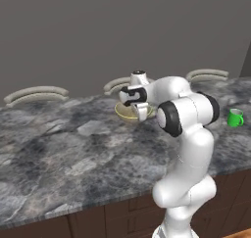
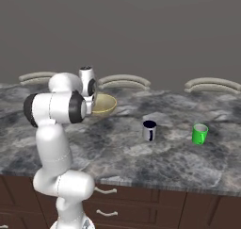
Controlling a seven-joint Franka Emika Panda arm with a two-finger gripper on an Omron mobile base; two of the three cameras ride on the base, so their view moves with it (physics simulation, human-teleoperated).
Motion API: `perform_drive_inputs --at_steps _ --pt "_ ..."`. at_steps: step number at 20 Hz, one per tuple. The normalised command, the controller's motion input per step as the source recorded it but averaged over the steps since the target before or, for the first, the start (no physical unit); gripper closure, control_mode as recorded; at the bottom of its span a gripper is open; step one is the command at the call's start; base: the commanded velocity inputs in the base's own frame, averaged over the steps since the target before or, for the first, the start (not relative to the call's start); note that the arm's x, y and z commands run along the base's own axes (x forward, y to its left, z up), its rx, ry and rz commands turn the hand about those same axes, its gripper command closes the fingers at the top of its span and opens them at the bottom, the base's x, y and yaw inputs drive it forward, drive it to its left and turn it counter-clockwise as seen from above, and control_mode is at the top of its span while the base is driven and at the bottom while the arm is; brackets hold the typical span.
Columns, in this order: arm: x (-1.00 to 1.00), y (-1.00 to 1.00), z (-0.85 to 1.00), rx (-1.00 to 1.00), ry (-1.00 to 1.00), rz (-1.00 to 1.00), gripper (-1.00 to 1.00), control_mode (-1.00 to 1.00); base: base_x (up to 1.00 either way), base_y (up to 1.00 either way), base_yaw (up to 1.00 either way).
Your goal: Clear the mugs and bowl far away from the sink.
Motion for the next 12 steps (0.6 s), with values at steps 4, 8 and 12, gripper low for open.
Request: perform_drive_inputs --at_steps 4,8,12 --pt "-0.75 0.0 0.65 0.02 -0.04 0.08 -1.0 -1.0 0.0 0.0 0.0" --pt "-1.0 0.0 0.7 0.05 -0.19 0.19 -1.0 -1.0 0.0 0.0 0.0" --pt "-1.0 0.0 0.57 0.04 -0.17 0.25 -1.0 -1.0 0.0 0.0 0.0"
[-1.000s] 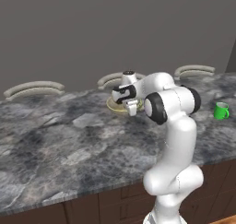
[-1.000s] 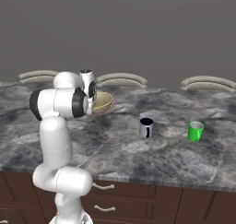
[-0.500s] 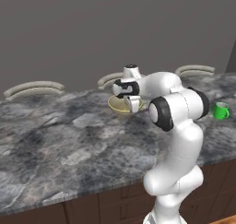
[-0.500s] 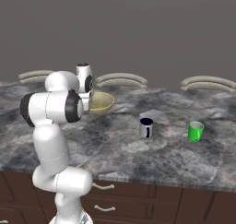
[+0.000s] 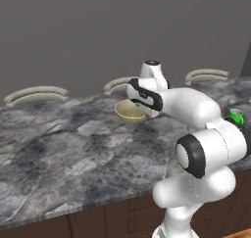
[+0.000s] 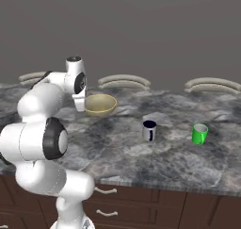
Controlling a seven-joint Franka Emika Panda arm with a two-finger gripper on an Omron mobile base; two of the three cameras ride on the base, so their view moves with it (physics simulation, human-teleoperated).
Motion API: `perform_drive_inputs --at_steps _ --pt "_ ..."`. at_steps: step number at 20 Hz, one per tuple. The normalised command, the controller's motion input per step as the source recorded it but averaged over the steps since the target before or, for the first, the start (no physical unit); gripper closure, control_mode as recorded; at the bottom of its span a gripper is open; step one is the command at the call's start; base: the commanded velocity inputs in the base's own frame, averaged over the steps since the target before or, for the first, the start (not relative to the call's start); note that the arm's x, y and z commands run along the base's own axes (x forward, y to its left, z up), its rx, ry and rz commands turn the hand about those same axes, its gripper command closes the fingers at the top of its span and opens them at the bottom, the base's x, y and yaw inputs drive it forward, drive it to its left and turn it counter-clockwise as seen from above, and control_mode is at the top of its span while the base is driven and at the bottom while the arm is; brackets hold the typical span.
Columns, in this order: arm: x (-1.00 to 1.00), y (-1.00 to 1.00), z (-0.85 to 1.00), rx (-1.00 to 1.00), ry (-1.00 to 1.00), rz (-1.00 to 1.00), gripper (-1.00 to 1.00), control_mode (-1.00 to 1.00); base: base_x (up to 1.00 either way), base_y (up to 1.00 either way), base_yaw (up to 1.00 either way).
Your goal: Clear the mugs and bowl far away from the sink.
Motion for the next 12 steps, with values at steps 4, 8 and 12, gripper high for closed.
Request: perform_drive_inputs --at_steps 4,8,12 --pt "-1.0 0.0 0.52 0.02 -0.15 0.31 -1.0 -1.0 0.0 0.0 0.0" --pt "-1.0 0.0 0.56 0.0 -0.22 0.4 -1.0 -1.0 0.0 0.0 0.0" --pt "-1.0 0.0 0.6 0.0 -0.19 0.48 -1.0 -1.0 0.0 0.0 0.0"
